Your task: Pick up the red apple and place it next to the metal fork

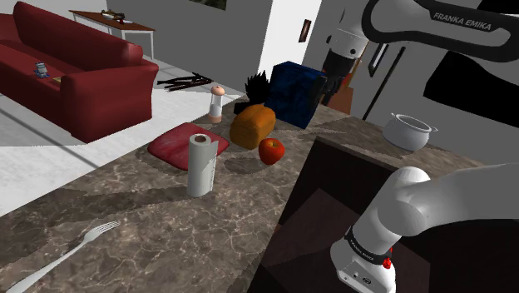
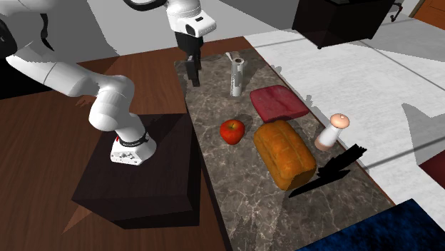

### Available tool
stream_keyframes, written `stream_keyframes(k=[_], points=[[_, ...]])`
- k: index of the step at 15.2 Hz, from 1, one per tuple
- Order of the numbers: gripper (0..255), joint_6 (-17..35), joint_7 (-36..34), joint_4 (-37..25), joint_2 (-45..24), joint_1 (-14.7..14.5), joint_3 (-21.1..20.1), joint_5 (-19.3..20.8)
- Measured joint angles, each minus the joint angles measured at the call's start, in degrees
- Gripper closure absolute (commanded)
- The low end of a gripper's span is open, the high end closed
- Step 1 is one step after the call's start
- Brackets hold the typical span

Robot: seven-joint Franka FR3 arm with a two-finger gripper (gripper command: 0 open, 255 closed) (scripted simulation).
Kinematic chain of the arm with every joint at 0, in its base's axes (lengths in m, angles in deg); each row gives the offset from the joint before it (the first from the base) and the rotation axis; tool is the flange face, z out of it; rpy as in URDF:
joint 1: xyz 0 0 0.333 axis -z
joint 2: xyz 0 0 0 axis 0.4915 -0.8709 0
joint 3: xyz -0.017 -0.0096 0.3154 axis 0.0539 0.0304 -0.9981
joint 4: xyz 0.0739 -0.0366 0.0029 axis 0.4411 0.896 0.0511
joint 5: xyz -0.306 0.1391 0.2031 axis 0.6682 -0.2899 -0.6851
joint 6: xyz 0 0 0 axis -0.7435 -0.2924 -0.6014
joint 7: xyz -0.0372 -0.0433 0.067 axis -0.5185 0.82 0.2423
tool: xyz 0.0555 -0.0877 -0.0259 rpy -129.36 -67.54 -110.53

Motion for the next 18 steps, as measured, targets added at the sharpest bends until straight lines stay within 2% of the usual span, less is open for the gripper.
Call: stream_keyframes(k=[2,7,15,18], points=[[0,1.0,0.1,0.4,-0.5,0.0,0.1,0.1],[0,10.2,0.5,5.2,-4.3,0.2,0.7,0.5],[0,27.9,1.7,8.6,-17.4,0.6,2.1,1.0],[0,32.9,2.0,8.7,-21.8,0.6,2.4,1.0]])
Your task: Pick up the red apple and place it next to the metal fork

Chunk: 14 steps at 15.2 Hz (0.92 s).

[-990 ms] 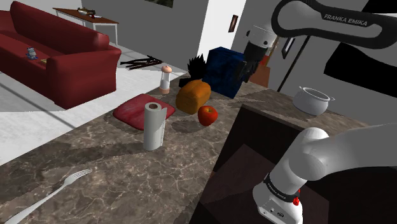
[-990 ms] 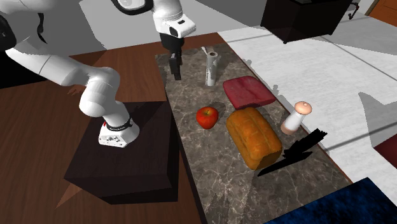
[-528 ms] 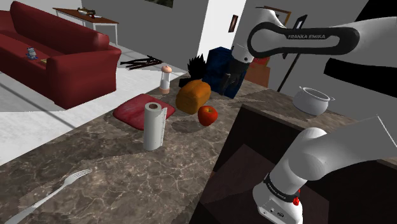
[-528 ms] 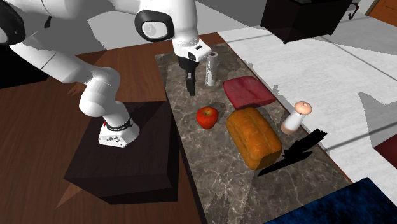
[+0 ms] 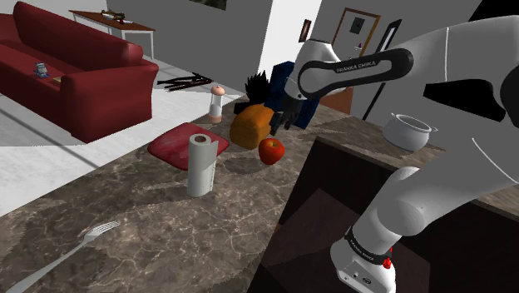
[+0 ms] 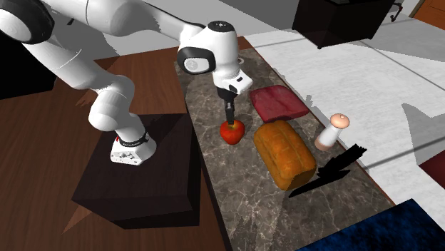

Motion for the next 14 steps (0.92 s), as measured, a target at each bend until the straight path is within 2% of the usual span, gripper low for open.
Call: stream_keyframes(k=[7,14], points=[[0,6.8,0.2,2.4,-4.3,0.0,0.2,-0.1],[0,7.5,0.1,2.6,-4.7,0.0,0.3,-0.1]])
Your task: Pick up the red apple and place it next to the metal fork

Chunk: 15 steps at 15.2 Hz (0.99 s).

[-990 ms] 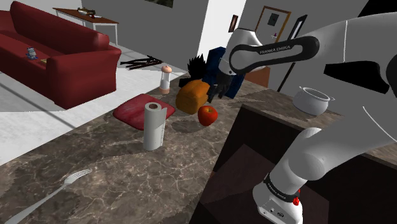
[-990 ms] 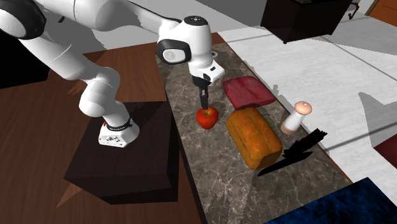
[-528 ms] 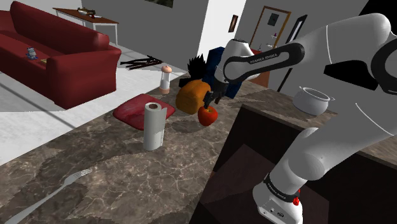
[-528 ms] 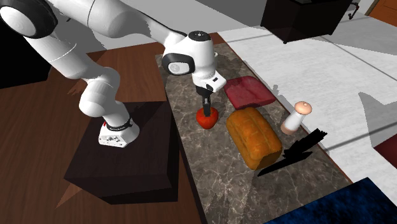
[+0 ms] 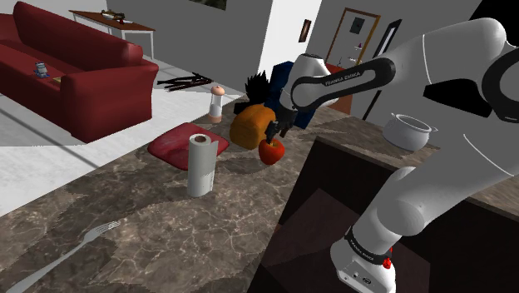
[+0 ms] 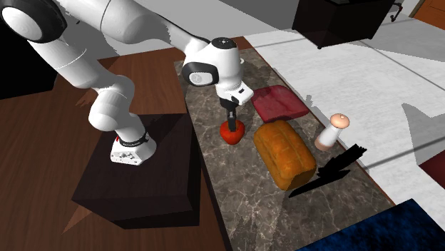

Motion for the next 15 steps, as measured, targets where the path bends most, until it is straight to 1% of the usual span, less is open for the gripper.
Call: stream_keyframes(k=[1,11,15], points=[[255,0.0,0.0,0.0,0.0,0.0,0.0,0.0],[255,0.0,0.0,0.0,0.0,0.0,0.0,0.0],[255,-2.6,0.1,-1.2,1.4,0.0,0.0,0.0]])
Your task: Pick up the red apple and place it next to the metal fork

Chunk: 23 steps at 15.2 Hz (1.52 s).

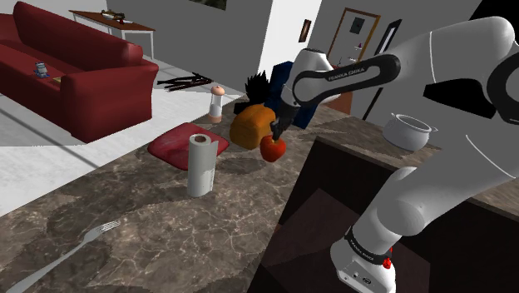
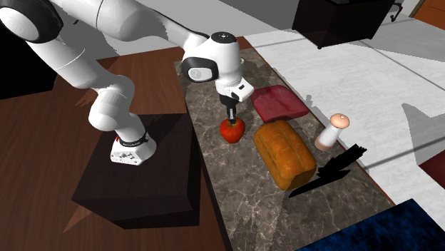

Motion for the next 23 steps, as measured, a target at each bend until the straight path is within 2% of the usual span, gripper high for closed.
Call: stream_keyframes(k=[23], points=[[255,-18.6,-0.1,-13.5,5.1,-0.1,-0.5,-0.1]])
